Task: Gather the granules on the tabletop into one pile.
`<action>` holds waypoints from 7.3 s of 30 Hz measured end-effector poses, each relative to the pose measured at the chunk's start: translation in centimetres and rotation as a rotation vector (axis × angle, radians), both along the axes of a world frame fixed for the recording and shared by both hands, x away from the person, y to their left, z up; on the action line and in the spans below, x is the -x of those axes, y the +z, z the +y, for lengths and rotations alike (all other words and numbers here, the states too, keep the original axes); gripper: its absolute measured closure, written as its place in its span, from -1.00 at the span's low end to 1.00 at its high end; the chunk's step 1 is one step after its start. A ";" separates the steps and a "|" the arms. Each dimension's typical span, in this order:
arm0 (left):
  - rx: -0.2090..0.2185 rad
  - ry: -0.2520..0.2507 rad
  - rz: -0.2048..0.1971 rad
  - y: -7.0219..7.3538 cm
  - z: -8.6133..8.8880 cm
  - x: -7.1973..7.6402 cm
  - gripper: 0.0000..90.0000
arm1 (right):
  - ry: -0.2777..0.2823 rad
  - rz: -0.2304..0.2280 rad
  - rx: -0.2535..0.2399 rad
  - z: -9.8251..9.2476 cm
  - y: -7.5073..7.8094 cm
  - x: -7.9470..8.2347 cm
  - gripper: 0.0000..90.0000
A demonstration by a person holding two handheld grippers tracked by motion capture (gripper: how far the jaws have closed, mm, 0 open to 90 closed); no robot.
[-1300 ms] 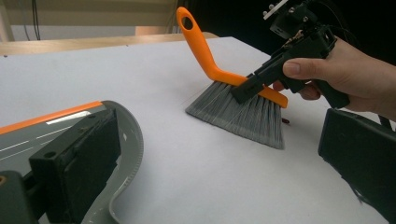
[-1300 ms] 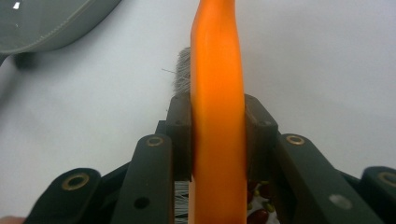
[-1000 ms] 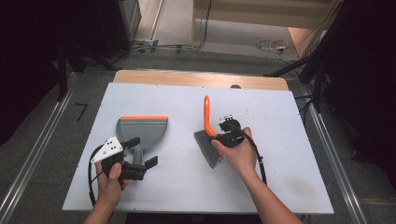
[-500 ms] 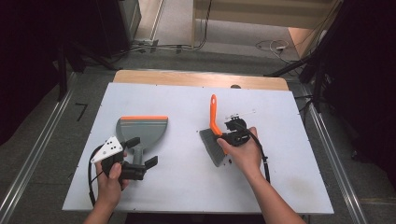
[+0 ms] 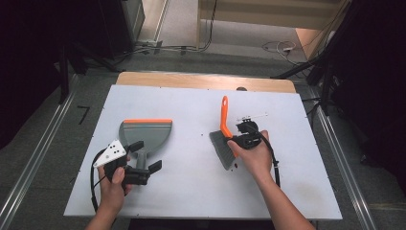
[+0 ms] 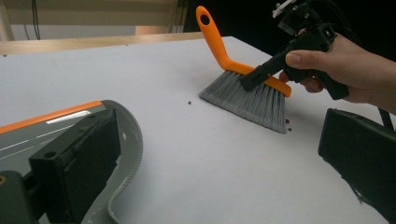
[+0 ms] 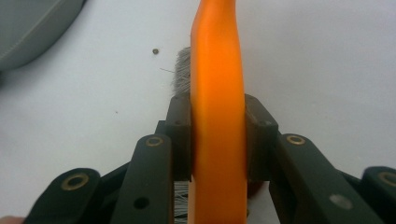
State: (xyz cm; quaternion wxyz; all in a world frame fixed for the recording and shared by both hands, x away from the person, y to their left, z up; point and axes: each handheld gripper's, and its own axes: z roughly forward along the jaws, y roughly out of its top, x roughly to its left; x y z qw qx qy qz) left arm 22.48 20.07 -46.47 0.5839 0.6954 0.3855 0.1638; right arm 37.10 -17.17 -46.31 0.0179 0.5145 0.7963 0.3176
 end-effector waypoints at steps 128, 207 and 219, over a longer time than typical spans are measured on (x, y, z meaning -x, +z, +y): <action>-0.017 -0.002 0.016 -0.3 -0.8 -0.1 -1.00 | 0.911 -0.583 0.326 -1.1 0.0 1.1 0.51; -0.019 -0.009 0.013 -0.3 -0.9 -0.2 -1.00 | 0.378 -0.156 0.039 -1.6 1.2 2.1 0.53; -0.017 -0.009 0.010 -0.2 -1.0 -0.1 -1.00 | 0.026 -0.335 0.107 -6.3 3.8 3.8 0.53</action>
